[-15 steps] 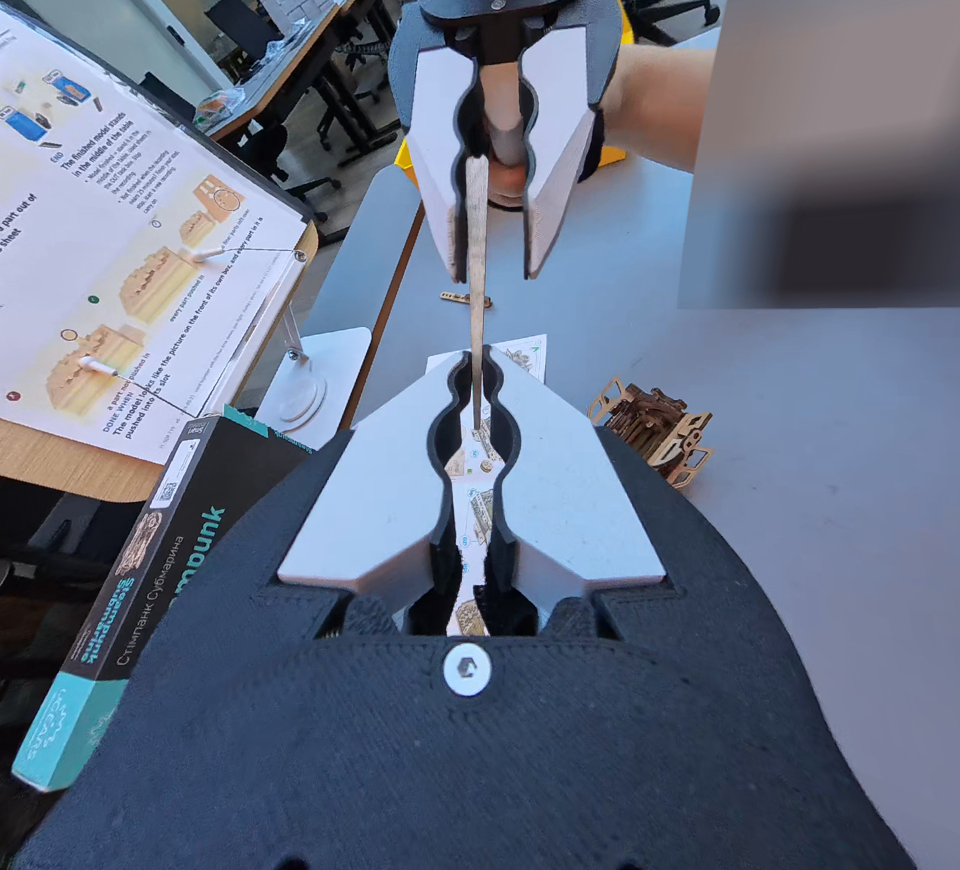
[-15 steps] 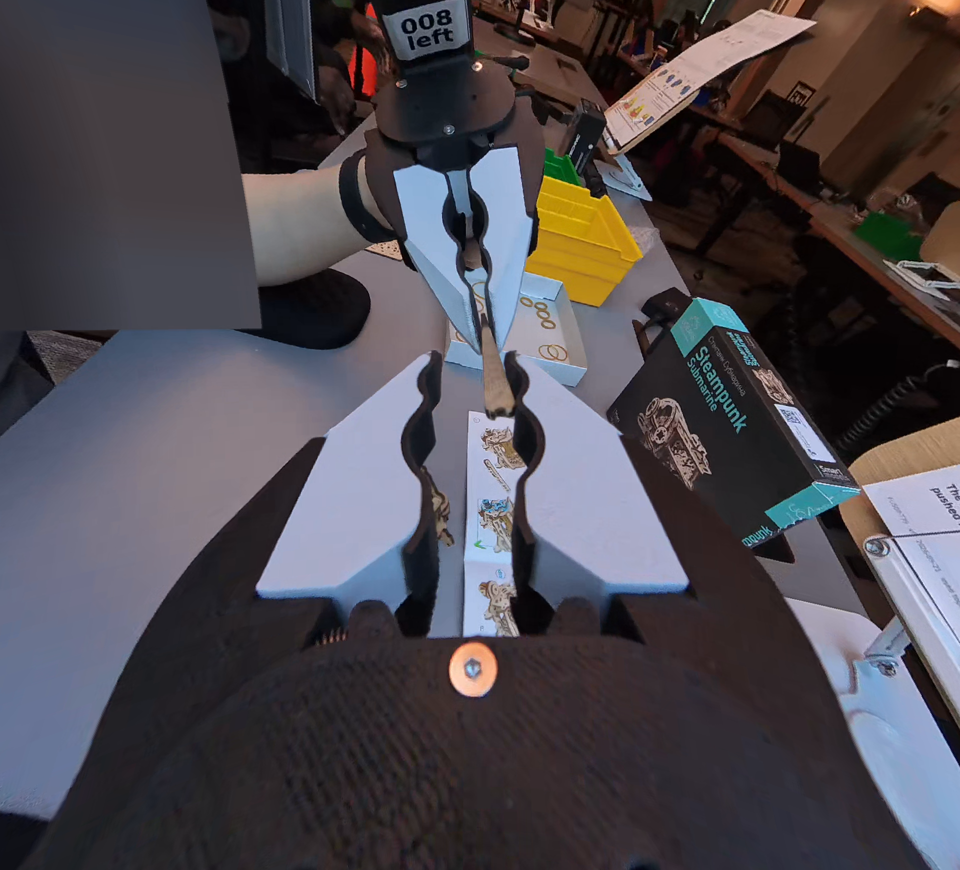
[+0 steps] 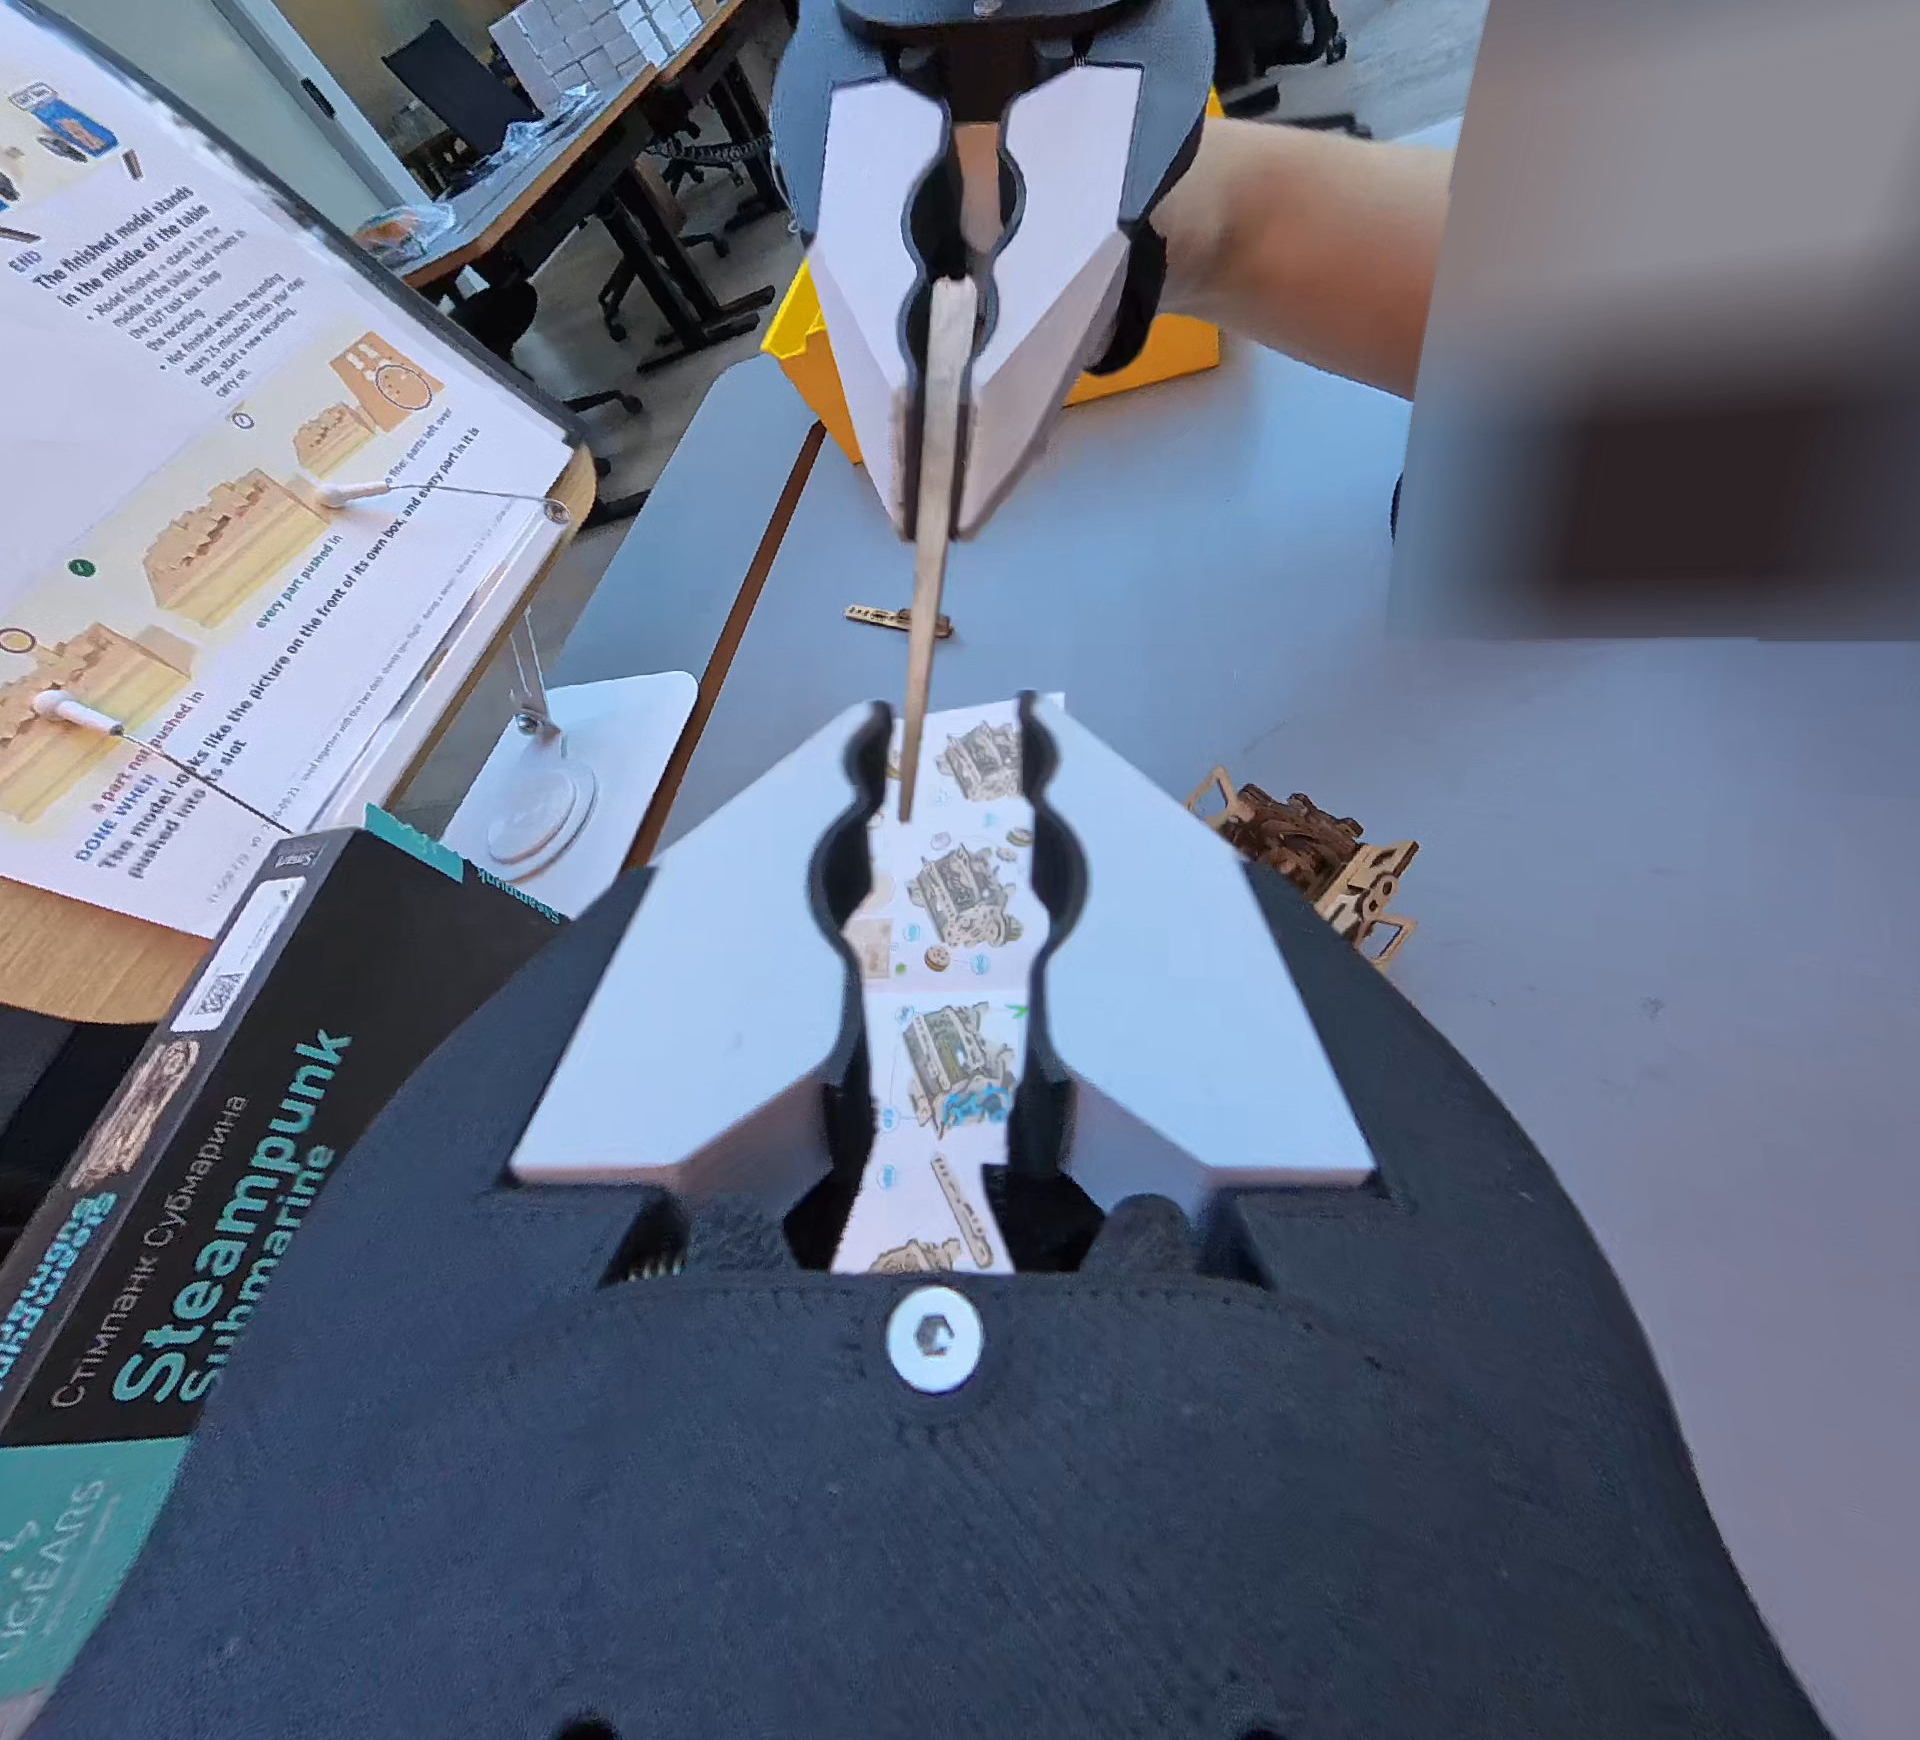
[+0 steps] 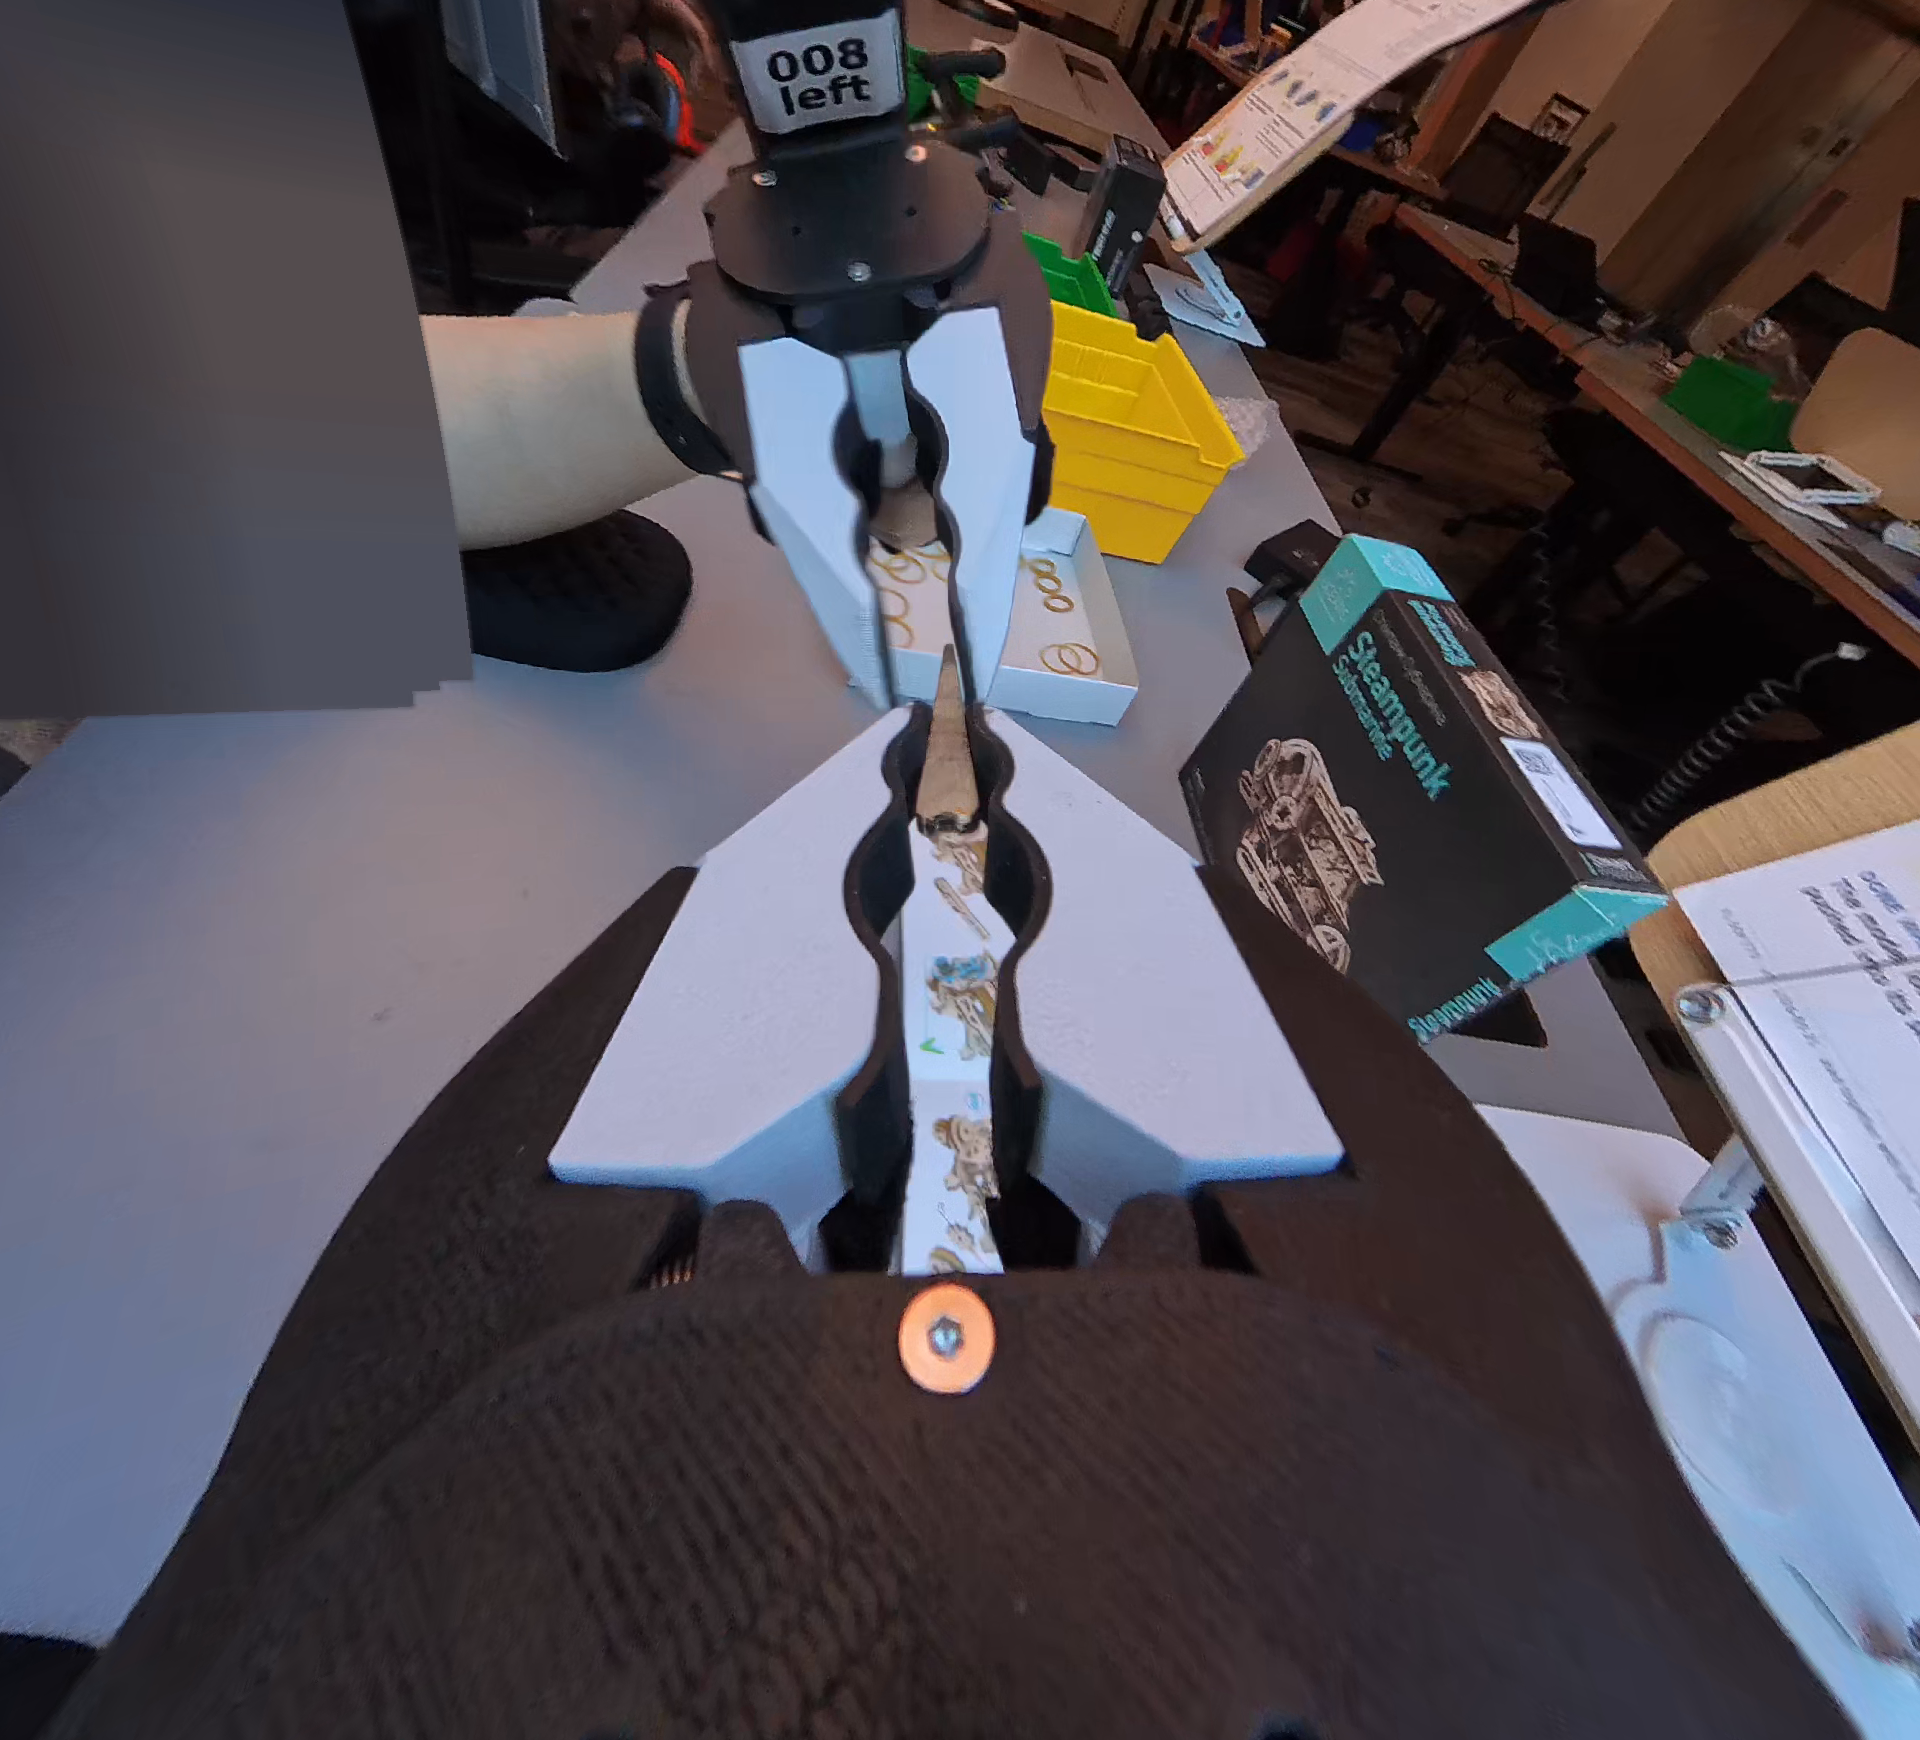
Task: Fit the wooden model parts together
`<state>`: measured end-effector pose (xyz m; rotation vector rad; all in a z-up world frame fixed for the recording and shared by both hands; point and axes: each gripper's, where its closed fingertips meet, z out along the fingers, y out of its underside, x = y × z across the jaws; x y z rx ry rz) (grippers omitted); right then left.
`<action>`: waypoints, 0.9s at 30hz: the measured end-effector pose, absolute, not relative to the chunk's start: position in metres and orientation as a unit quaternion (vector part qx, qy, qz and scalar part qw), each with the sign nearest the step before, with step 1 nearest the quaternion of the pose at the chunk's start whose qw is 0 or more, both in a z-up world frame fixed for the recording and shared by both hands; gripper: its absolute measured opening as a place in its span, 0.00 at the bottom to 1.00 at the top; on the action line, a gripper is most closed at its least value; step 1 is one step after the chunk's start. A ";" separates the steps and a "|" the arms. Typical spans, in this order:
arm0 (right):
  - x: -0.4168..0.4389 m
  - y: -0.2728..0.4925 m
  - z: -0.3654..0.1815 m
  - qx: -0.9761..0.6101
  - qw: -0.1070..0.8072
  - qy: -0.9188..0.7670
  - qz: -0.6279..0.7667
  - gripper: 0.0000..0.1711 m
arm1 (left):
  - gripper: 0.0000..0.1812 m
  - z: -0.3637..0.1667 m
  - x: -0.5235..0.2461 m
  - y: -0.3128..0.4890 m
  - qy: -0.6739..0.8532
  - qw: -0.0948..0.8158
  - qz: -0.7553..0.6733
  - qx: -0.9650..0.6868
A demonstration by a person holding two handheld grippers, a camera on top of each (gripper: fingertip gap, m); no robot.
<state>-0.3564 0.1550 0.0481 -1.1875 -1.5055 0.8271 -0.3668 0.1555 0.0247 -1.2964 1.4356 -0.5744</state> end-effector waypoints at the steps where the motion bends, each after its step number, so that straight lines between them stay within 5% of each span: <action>1: -0.354 0.160 0.048 -0.502 0.507 -0.621 0.325 0.03 | 0.23 0.020 -0.370 0.158 0.601 0.526 -0.246 -0.549; 3: -0.346 0.165 0.050 -0.521 0.508 -0.610 0.312 0.03 | 0.36 0.006 -0.374 0.158 0.602 0.493 -0.290 -0.558; 7: -0.327 0.162 0.023 -0.576 0.479 -0.586 0.308 0.03 | 0.47 -0.023 -0.371 0.146 0.605 0.399 -0.426 -0.542; 14: -0.321 0.140 -0.011 -0.634 0.439 -0.507 0.386 0.03 | 0.51 -0.085 -0.364 0.141 0.648 0.292 -0.423 -0.562; 27: -0.325 0.140 -0.050 -0.659 0.371 -0.543 0.366 0.03 | 0.46 -0.110 -0.358 0.137 0.626 0.240 -0.470 -0.574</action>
